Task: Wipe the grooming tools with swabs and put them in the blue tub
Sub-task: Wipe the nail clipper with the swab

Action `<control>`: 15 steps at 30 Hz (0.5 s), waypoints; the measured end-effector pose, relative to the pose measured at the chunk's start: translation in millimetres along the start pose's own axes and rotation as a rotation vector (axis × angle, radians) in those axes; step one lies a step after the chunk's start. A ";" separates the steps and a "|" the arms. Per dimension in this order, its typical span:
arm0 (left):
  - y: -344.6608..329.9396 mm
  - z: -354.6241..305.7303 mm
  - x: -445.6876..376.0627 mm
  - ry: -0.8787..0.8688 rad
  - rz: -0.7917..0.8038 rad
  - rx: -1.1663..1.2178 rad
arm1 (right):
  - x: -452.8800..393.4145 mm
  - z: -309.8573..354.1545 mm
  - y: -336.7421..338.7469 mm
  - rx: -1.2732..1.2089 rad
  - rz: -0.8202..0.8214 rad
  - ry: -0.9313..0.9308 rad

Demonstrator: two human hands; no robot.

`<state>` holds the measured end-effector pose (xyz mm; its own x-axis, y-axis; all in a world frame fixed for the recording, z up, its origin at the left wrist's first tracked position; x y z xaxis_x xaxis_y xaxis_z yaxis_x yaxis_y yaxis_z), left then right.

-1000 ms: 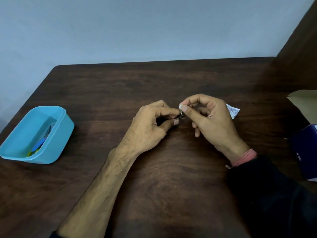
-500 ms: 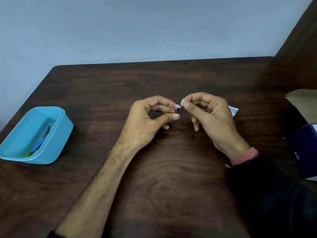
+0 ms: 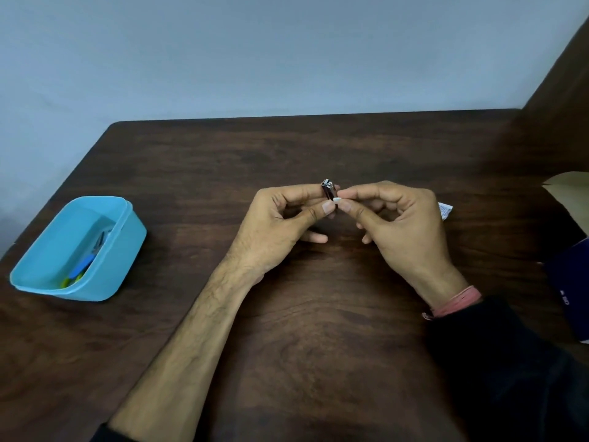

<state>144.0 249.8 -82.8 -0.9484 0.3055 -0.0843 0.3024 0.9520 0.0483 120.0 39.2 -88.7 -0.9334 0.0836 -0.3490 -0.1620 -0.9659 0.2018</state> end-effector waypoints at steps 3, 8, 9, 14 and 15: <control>0.8 0.0 0.3 0.008 0.012 -0.006 | 0.8 0.0 -1.7 0.046 -0.005 0.047; 1.2 -1.7 1.2 0.013 0.011 0.002 | -0.3 -2.0 -1.3 0.097 -0.009 0.087; 1.5 -2.5 1.4 0.014 0.010 0.006 | -0.6 -2.2 -1.0 0.095 -0.006 0.084; 2.5 -3.9 1.5 0.045 0.012 0.006 | -1.5 -3.2 -0.9 0.083 0.020 0.079; 2.8 -3.7 1.2 0.049 0.015 0.001 | -1.9 -3.1 -0.9 0.082 0.024 0.075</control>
<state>143.4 252.7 -79.1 -0.9472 0.3187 -0.0346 0.3170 0.9472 0.0484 122.9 39.1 -91.1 -0.9113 0.0395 -0.4098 -0.1684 -0.9441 0.2836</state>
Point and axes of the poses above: each hand's wrist, its own x-axis away from the middle knuckle, its own y-axis out of the back of the hand, z = x × y, the point moved 1 cm from there along -x, towards the middle knuckle, and after that the axes turned 1 degree about y, right-handed, at the moved point
